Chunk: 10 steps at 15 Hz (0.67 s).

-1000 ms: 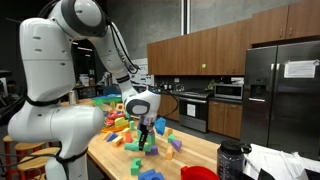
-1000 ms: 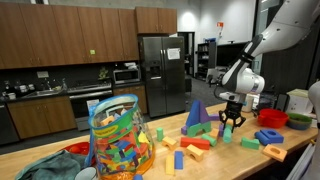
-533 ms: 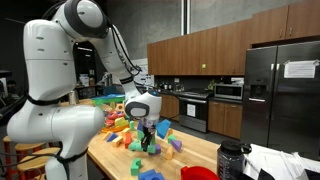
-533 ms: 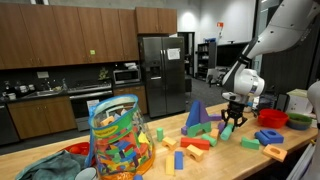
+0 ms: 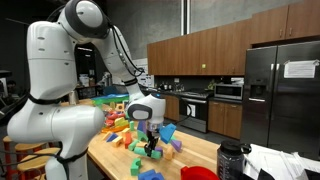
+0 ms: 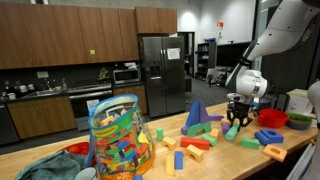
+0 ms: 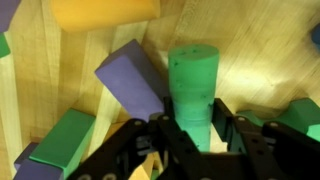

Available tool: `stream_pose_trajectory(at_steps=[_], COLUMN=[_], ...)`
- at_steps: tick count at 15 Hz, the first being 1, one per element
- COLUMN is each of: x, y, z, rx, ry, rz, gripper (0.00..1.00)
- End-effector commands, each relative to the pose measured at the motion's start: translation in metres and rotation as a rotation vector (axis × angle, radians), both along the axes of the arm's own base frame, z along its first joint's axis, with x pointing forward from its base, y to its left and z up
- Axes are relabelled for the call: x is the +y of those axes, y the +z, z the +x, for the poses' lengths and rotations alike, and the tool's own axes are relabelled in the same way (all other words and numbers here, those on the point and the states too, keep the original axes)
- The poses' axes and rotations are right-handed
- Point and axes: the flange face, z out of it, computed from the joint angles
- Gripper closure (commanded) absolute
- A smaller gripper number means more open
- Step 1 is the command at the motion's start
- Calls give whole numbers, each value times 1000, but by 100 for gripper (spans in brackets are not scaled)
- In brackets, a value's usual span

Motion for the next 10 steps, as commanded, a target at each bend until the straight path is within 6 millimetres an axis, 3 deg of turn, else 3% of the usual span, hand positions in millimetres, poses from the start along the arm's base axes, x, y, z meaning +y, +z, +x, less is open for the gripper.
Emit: stream_pose_trajectory(at_steps=[1,10], x=[-11,-14], y=[-3,-15], z=[-5,-12], rx=[15,70], ry=[-25,-10], rz=[-8,-40], gripper=[84,84])
